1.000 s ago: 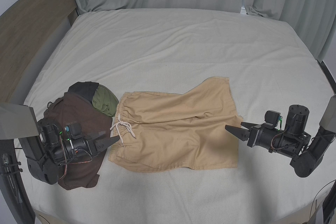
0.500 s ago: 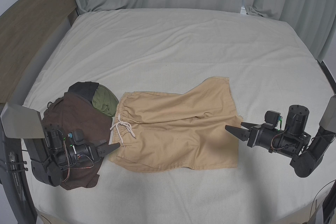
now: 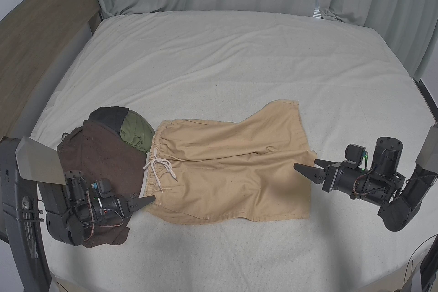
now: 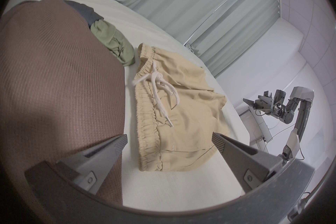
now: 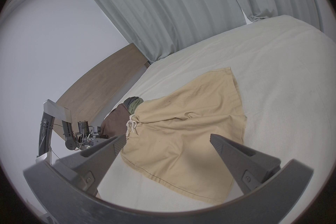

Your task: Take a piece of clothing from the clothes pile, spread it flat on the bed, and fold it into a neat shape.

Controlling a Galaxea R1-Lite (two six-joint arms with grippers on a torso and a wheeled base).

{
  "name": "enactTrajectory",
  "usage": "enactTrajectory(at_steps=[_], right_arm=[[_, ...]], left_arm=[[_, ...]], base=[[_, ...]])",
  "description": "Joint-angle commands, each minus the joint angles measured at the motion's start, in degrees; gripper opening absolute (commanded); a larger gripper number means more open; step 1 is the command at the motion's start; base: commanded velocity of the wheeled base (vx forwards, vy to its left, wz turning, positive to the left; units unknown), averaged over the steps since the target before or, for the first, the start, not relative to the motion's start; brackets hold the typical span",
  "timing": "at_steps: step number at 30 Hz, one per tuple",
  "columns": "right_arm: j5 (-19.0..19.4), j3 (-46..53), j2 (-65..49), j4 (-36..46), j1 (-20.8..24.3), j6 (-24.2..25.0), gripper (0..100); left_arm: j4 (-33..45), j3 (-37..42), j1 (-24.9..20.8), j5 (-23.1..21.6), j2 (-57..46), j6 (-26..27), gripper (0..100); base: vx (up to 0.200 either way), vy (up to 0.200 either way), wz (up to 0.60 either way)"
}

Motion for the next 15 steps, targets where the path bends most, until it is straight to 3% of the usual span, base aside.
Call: enactTrajectory(at_steps=[1, 15], right_arm=[[0.0, 0.0, 0.2, 0.0, 0.0, 0.0, 100], [-0.1, -0.5, 1.2, -0.5, 0.1, 0.0, 100]], left_arm=[[0.0, -0.2, -0.2, 0.0, 2.4, -0.1, 100], [0.5, -2.2, -0.9, 0.5, 6.5, -1.3, 100]], base=[[0.0, 0.0, 0.0], [0.0, 0.0, 0.0]])
